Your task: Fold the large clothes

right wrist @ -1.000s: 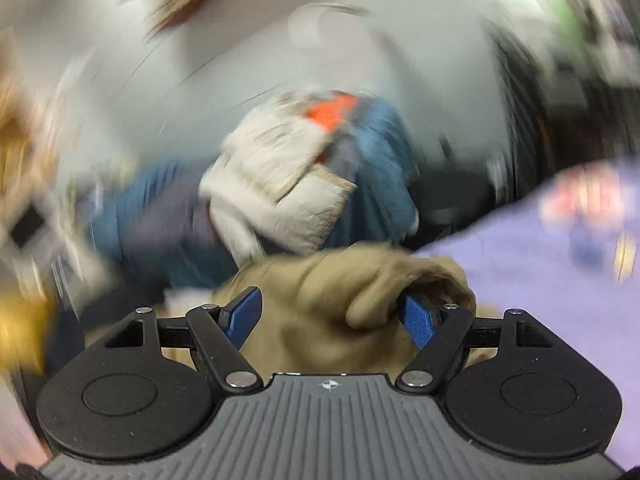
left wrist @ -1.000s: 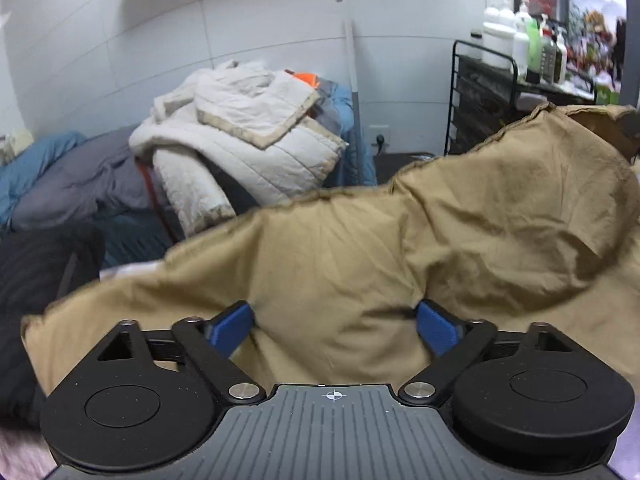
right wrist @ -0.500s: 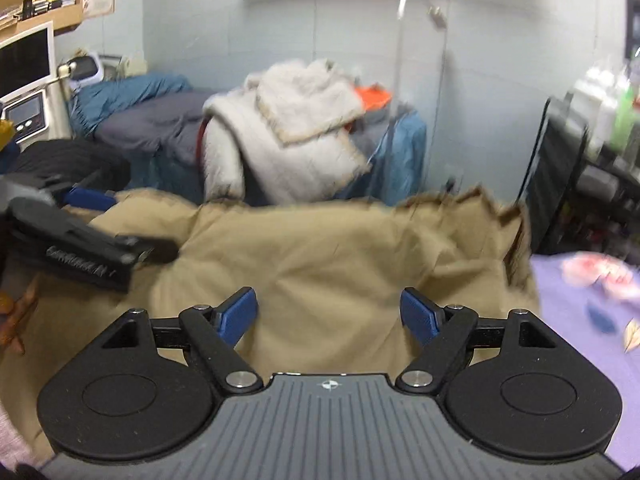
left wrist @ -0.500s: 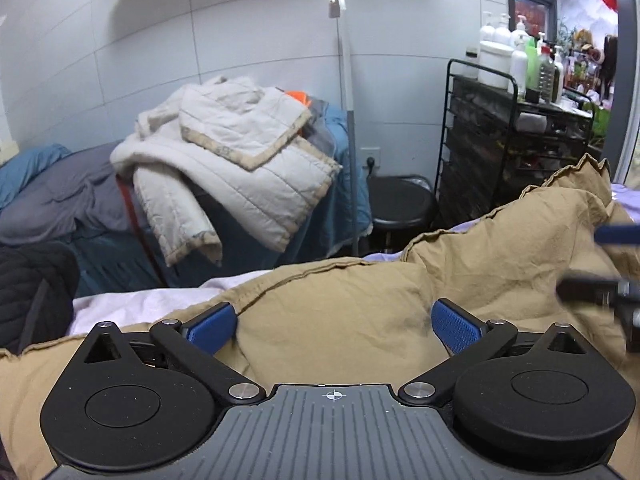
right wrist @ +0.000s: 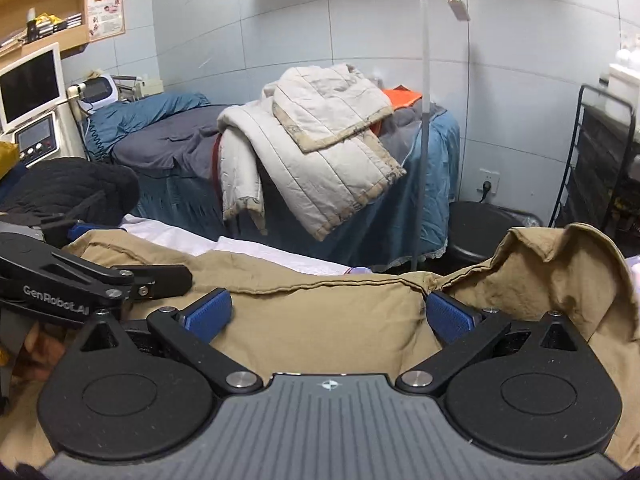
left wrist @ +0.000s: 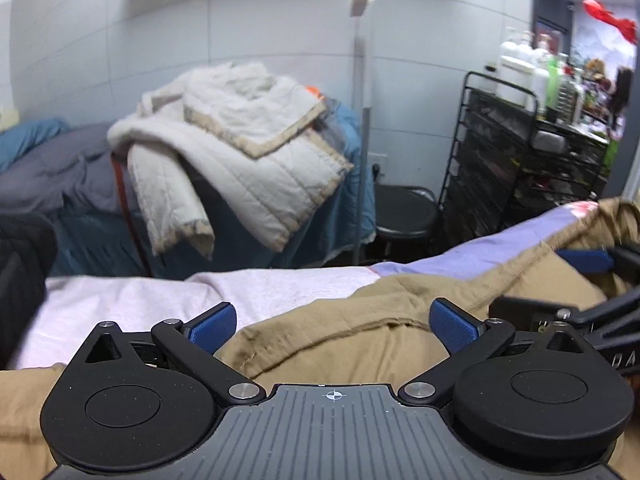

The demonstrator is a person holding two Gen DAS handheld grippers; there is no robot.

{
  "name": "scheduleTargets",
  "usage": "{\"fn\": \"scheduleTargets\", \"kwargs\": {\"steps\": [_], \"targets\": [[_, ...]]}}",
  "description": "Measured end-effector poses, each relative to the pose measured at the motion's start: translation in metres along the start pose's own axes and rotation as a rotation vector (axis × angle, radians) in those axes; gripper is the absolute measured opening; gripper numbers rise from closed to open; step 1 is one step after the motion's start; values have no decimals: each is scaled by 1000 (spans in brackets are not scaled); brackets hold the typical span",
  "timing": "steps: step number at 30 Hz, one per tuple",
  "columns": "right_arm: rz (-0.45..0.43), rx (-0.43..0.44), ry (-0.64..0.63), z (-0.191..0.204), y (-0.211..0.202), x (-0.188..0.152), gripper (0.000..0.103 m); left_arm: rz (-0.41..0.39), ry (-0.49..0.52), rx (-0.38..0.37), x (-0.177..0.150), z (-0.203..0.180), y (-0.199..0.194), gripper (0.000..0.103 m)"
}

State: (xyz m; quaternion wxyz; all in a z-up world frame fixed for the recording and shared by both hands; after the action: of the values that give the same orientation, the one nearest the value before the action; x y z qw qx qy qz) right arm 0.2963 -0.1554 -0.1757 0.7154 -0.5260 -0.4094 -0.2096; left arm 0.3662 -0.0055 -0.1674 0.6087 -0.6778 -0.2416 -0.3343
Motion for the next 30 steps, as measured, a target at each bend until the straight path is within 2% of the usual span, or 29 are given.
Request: {"fn": "scheduleTargets", "kwargs": {"steps": [3, 6, 8, 11, 13, 15, 18, 21, 23, 26, 30], "targets": [[58, -2, 51, -7, 26, -2, 103, 121, -37, 11, 9, 9, 27, 103], [112, -10, 41, -7, 34, 1, 103, 209, -63, 0, 20, 14, 28, 103], [114, -30, 5, -4, 22, 8, 102, 182, -41, -23, 26, 15, 6, 103], [58, -69, -44, 2, -21, 25, 99, 88, 71, 48, 32, 15, -47, 103], [-25, -68, -49, 4, -60, 39, 101, 30, 126, 101, 32, 14, -90, 103], [-68, -55, -40, 8, -96, 49, 103, 27, 127, 136, 27, 15, -124, 103], [-11, -1, -13, 17, -126, 44, 103, 70, 72, 132, -1, 16, -157, 103], [100, 8, 8, 23, -127, 21, 103, 165, 31, 172, -37, 24, -157, 103], [151, -36, 21, 23, -123, 5, 103, 191, -10, 218, -50, 37, -151, 103], [156, -65, 54, 21, -116, -8, 103, 163, -59, 291, -48, 61, -139, 103], [230, -122, 61, 12, -83, -21, 103, 230, -90, 270, -40, 79, -100, 103]]}}
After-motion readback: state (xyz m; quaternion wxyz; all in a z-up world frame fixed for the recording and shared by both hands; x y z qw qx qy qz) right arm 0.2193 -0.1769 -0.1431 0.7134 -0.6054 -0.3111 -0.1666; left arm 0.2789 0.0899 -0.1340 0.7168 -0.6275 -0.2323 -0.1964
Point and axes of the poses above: each gripper's, at about its wrist camera, not at the fingertips, and y roughly the way its jaws point, z to its left, x to its top, the point moved 8 cm from there along y, roughly the way its jaws point, and after that the axes turned 4 degrees about z, right-handed, at the moved point
